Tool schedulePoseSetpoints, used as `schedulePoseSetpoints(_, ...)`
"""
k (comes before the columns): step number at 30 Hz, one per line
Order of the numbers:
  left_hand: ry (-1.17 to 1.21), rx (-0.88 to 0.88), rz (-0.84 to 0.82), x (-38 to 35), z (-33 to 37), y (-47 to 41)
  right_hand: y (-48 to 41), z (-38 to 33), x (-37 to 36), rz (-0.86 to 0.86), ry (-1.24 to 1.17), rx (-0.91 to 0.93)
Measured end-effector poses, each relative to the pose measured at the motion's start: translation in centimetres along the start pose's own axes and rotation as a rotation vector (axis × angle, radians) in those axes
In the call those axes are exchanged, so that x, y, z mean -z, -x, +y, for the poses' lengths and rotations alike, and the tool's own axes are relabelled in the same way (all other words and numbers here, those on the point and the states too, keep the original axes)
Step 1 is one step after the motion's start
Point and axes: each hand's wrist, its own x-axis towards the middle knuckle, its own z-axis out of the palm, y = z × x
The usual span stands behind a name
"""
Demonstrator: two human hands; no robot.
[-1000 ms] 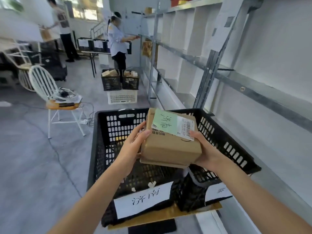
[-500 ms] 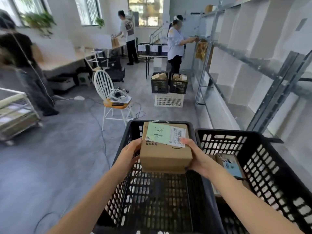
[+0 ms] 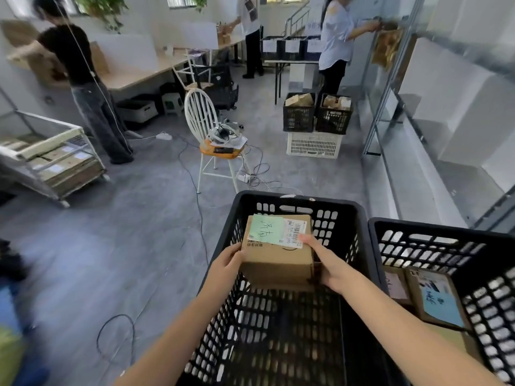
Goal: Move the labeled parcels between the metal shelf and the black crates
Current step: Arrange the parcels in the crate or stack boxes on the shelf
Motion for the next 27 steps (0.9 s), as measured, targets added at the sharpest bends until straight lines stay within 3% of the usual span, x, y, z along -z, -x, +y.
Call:
schedulePoseSetpoints(13,-0.028,0.216,0.002,-4.0,-1.3,-8.3,-10.2,2.3,0.7,0.075,0.027,-0.029)
schedulePoseSetpoints(19,-0.222,0.145,-0.046,-5.6,-2.4,-7.9,-12.1,4.4,0.5,0.071,0.003,-0.026)
schedulePoseSetpoints(27,-0.221,0.134,-0.091,-5.8,-2.1,-9.1,-11.8,4.6,-0.7,0.191,0.091,0.038)
